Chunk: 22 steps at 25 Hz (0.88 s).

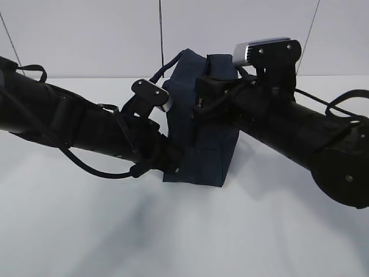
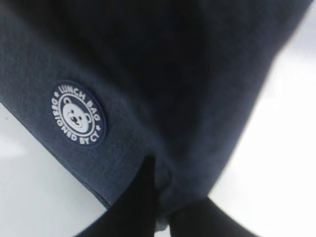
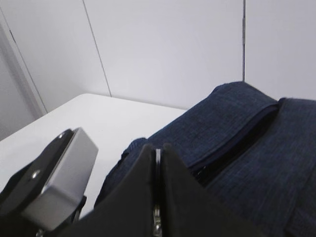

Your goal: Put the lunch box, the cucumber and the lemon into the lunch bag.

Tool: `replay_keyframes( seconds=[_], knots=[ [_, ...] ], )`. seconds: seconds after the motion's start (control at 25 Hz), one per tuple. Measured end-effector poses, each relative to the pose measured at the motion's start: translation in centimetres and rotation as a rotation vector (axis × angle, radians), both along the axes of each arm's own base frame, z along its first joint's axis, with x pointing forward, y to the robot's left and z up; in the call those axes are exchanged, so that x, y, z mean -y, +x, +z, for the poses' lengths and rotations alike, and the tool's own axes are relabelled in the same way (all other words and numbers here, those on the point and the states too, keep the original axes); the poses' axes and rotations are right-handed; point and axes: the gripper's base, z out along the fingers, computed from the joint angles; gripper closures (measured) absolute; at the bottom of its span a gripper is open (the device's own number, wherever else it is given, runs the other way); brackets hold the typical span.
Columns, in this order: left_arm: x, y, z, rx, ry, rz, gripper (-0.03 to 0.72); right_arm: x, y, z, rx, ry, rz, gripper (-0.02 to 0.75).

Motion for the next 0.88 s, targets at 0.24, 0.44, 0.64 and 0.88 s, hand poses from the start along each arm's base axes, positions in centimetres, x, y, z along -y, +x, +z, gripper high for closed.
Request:
replay_keyframes(
  seconds=[0.24,0.44,0.64,0.88],
  knots=[
    [0.0,0.0,0.0,-0.001,-0.002,0.003,0.678,-0.2,0.8,0.9,-0.002,0.01,-0.03,0.731],
    [0.0,0.0,0.0,-0.001,-0.002,0.003,0.678,0.2,1.1,0.8,-0.042,0.046,-0.091,0.731],
    [0.0,0.0,0.0,-0.001,-0.002,0.003,0.678,0.9,1.7,1.1,-0.05,0.073,-0.138,0.731],
    [0.0,0.0,0.0,-0.005,-0.007,0.009,0.678,1.1,3.0,2.3,-0.043,0.089,-0.161,0.731]
  ],
)
